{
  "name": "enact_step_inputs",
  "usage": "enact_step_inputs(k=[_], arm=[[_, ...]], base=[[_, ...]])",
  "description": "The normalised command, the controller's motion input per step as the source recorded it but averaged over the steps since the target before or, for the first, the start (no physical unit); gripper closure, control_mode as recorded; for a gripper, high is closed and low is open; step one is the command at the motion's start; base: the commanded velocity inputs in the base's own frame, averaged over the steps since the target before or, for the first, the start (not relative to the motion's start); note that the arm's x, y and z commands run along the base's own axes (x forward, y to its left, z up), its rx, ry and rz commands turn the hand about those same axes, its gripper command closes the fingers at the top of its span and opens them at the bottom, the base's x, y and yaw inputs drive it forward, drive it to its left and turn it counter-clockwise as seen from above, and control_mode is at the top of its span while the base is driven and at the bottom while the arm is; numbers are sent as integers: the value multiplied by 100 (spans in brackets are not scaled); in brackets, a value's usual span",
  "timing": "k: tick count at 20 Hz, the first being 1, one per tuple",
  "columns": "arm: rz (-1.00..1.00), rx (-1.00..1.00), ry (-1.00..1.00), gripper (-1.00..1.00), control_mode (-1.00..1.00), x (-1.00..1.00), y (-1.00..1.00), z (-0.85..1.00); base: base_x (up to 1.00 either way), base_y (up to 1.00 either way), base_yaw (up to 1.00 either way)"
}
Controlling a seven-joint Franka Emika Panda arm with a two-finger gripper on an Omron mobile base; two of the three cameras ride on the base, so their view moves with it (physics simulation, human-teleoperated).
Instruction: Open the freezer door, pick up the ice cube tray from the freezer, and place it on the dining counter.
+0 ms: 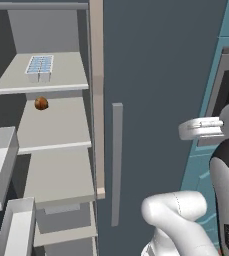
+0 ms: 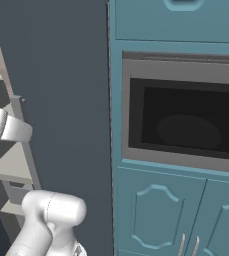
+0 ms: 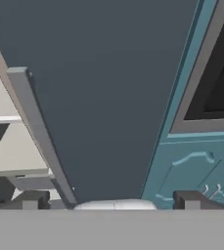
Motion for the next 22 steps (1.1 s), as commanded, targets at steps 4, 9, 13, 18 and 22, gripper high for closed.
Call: enact_step_inputs(k=[4,9,13,18,22], arm=[[1,9,15,-100,-100,4,-9,-40],[0,3,12,-100,-100,7,-2,-34],[0,0,8,-100,-100,12,-1,-27],[1,0,4,-100,-100,2,-30,-12],[2,0,2,-100,-100,6,-26,-22]], base=[[0,0,0],[0,0,0],[0,0,0],[0,0,0],[0,0,0]])
